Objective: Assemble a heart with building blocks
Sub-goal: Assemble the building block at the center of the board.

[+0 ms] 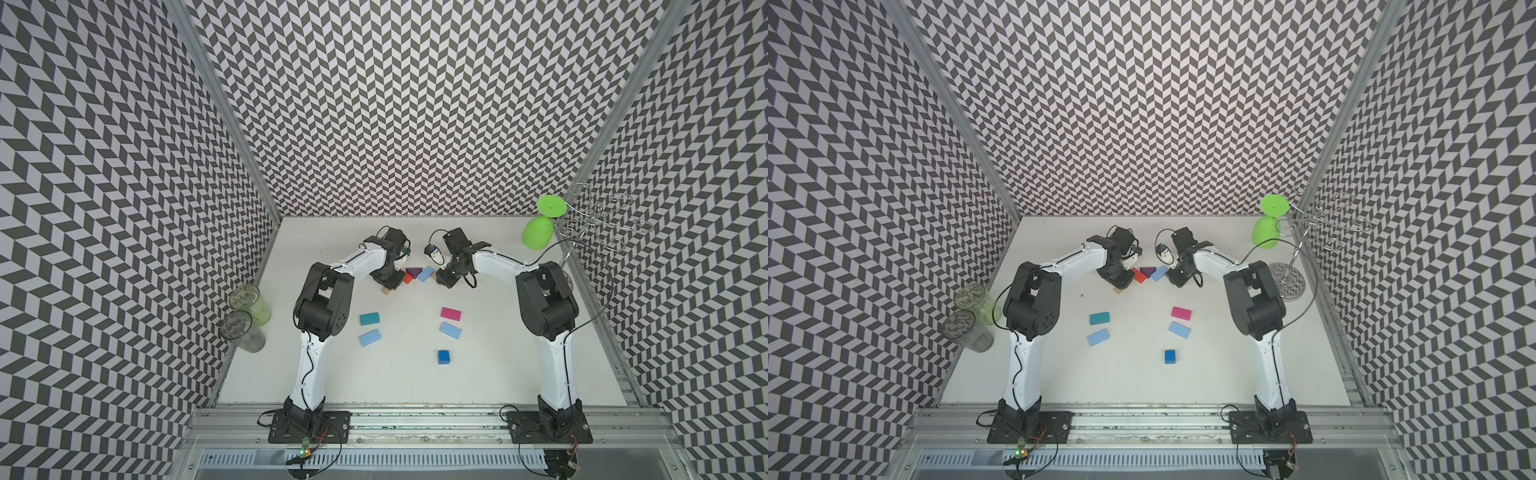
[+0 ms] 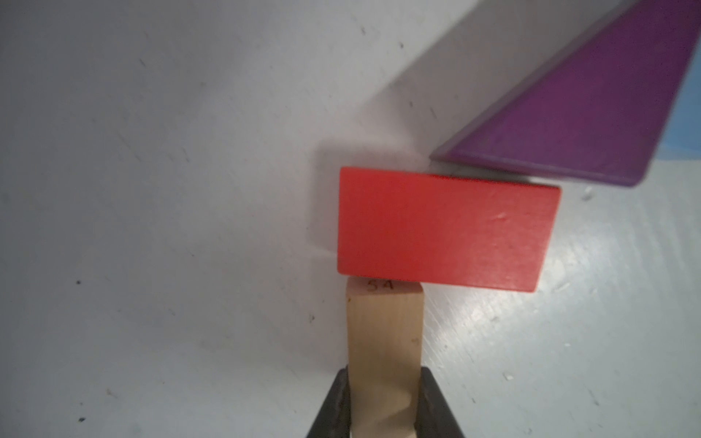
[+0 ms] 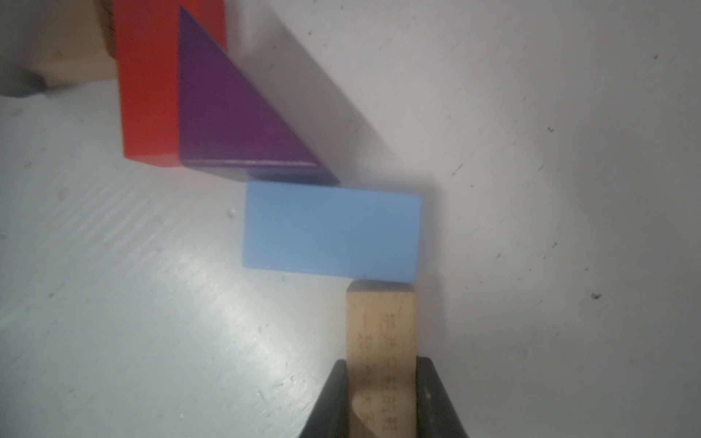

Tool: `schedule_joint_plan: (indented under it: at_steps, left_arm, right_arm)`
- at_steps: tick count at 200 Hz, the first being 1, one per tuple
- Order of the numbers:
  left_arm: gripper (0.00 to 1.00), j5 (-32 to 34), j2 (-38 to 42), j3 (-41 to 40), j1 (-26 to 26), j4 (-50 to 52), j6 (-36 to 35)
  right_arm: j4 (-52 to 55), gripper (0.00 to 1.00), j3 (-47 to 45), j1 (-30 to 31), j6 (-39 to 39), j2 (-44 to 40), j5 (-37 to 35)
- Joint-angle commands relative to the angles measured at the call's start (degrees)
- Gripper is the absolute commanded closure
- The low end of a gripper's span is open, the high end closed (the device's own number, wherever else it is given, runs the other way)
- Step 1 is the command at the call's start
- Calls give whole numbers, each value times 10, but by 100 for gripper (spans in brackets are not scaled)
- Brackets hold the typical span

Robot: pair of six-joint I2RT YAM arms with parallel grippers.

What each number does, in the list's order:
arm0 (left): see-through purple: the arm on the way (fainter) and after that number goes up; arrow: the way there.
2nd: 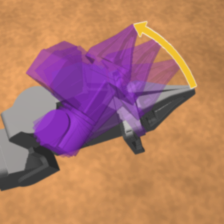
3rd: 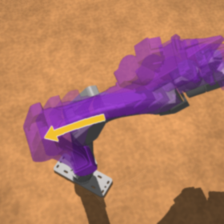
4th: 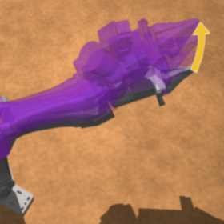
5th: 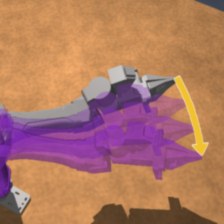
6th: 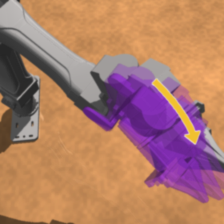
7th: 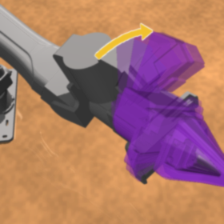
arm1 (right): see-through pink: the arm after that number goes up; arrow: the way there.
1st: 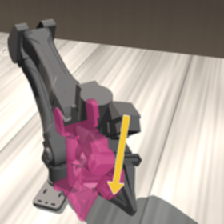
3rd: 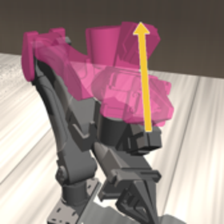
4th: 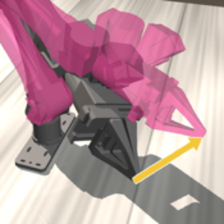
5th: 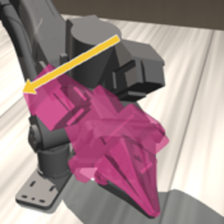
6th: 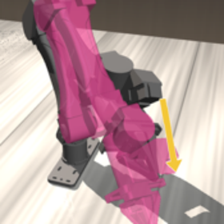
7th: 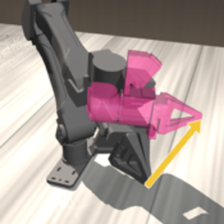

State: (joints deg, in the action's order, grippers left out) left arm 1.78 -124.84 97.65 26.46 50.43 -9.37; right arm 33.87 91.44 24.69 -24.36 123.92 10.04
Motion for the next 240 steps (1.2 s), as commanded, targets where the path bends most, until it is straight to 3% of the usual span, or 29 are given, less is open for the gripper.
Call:
schedule_joint_plan:
  at_steps: [1,121,205,240]
  left_arm:
    - [89,1,-16,20,-3,2,-2]
    - [86,4,-18,17,2,0,-1]
    - [52,16,-5,0,8,-8,-2]
    - [44,16,5,-8,9,-14,0]
  right_arm:
    - [-3,100,8,5,2,21,8]
    - [7,98,5,5,5,27,10]
    - [21,67,3,4,8,33,12]
    - [25,48,1,4,11,33,12]
